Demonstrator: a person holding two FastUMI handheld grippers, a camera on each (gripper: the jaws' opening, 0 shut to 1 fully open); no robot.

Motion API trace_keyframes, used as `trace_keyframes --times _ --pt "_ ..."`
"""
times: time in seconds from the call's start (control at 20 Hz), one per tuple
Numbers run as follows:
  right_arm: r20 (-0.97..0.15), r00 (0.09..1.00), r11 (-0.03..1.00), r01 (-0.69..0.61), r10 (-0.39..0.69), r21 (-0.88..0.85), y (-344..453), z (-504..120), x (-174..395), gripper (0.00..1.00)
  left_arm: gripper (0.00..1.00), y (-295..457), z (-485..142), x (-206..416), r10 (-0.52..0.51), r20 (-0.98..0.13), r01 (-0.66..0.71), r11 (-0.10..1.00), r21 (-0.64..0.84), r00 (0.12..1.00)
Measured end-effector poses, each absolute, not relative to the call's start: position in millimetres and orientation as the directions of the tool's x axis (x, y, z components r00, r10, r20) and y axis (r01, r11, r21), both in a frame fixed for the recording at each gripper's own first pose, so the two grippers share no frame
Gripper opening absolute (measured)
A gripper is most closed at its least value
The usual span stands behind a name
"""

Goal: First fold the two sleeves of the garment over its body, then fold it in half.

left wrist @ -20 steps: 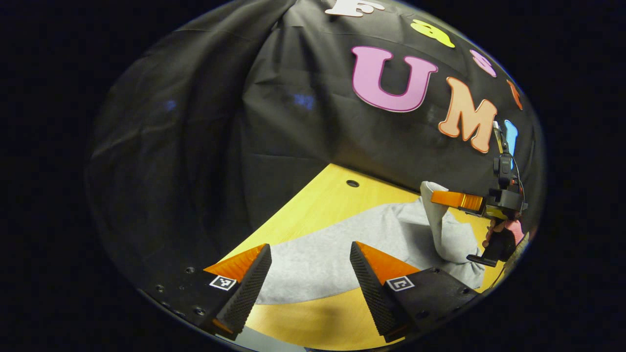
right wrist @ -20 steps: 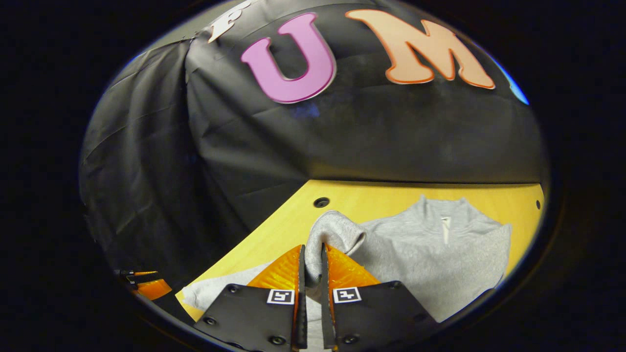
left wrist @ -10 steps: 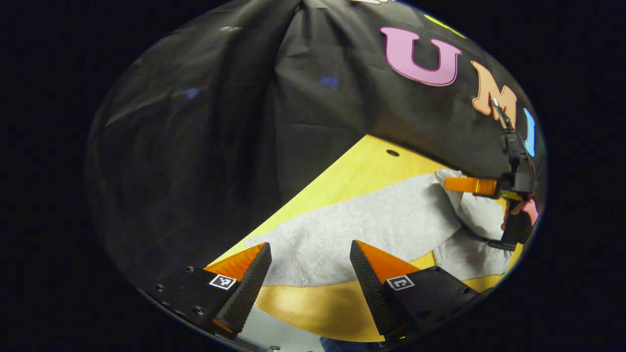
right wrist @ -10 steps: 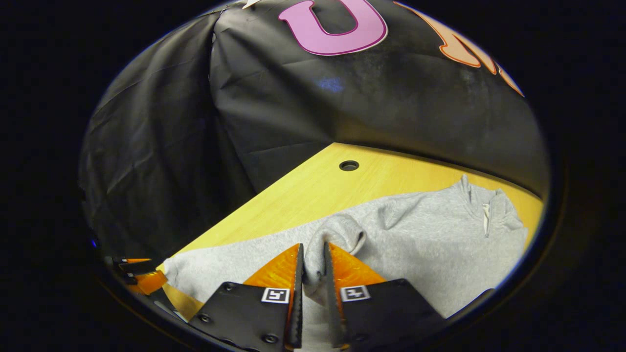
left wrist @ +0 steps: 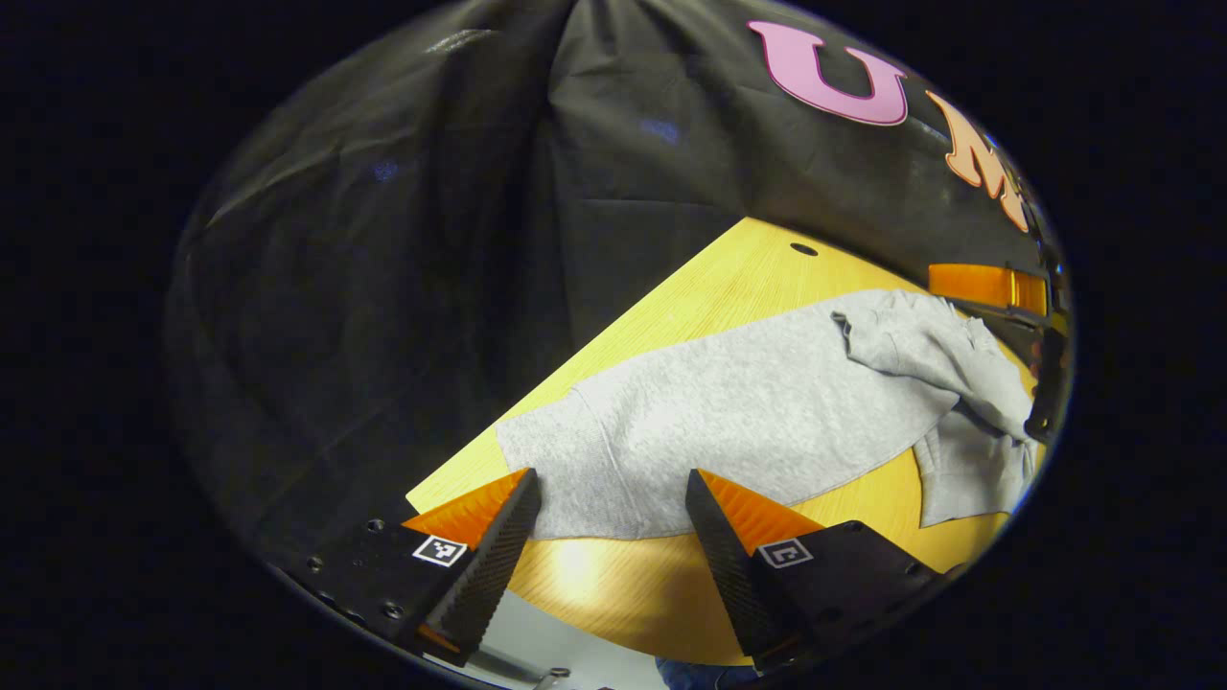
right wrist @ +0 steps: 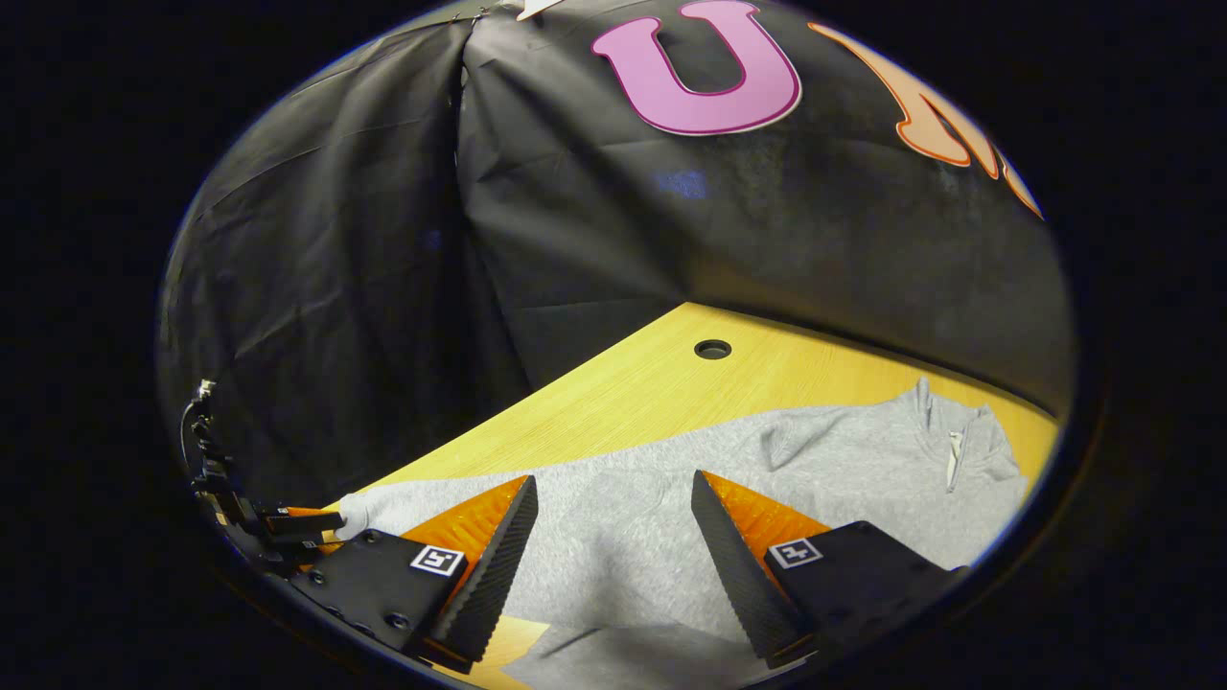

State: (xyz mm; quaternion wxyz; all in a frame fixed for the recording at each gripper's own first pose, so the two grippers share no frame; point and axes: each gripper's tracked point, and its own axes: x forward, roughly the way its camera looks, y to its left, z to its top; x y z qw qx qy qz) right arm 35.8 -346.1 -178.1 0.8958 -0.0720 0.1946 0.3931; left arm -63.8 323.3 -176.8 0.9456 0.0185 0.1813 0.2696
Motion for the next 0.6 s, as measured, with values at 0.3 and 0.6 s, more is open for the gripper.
trace_keyframes --times 0.3,0.6 --pt "-0.335 0.672 0.716 -0.699 0.660 0.009 -385.8 -134.0 36.2 0.99 0.87 321.8 -173.2 -73.0 0.511 -0.297 -0.494 0.859 0.137 0.807" --pt "-0.271 0.739 0.770 -0.638 0.617 0.014 -443.1 -90.5 35.0 0.99 0.38 300.8 -177.6 -56.2 0.462 -0.311 -0.452 0.885 0.107 0.831"
